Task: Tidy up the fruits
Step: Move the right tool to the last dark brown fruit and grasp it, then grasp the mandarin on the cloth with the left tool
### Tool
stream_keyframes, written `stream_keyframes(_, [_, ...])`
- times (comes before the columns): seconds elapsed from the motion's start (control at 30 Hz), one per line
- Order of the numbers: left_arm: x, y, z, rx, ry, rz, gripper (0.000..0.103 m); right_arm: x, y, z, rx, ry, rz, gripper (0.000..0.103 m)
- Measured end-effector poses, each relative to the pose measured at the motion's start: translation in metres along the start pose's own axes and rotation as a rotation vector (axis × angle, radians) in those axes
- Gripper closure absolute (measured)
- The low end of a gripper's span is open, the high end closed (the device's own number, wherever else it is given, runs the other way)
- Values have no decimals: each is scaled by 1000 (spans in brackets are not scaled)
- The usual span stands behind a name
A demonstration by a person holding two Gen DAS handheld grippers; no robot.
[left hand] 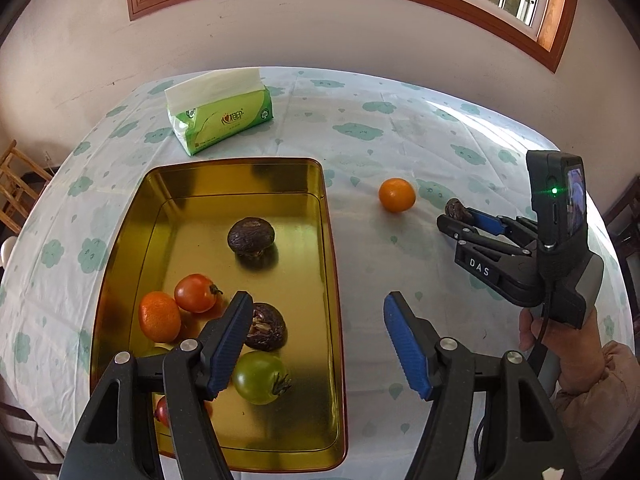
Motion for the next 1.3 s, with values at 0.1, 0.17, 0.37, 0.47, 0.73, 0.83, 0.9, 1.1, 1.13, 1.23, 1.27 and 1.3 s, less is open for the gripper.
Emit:
stream_keyframes(0.1, [3,4,-5,-9,-4,4,39,-7,-6,-3,0,10,-2,64])
stream_keyframes(0.17, [5,8,-8,-10,-8,4,39,-13,-12,-8,-6,20,-6,64])
stream_keyframes(0.37, [13,20,-20,-10,-5,8,39,-31,-27,-31,-49,67,-9,64])
stream_keyframes(0.47, [17,27,-26,4,-1,5,39,-40,-35,-46,-76,96,-10,64])
stream_keyframes(0.73, [31,45,-40,14,7,15,39,-60,-52,-79,-154,140,-6,64])
stream_keyframes(0.83, [35,49,-45,30,19,11,39,-69,-56,-88,-163,160,3,64])
stream_keyframes(0.9, [37,50,-47,27,20,13,39,-74,-60,-94,-170,172,4,64])
stream_keyframes(1.1, [42,53,-57,34,64,0,40,-85,-64,-103,-160,211,9,64])
stream_keyframes(1.13, [44,54,-58,31,66,2,41,-85,-65,-104,-156,218,7,64])
stream_keyframes(1.23, [48,61,-60,20,58,14,44,-85,-64,-104,-153,216,11,64])
stream_keyframes(1.27, [50,63,-61,16,55,20,44,-86,-64,-103,-155,216,9,64])
stream_keyframes(1.3, [51,66,-61,9,52,25,46,-86,-65,-103,-154,216,10,64])
Point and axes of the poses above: each gripper's, at about its wrist camera, not at the fingertips, and y roughly the way its jaws point, z to its left, x to its top, the point moved 2 cm from there along y, roughly the way its jaws point, and after that the axes turned 4 degrees about -x, right-handed, at the moved point
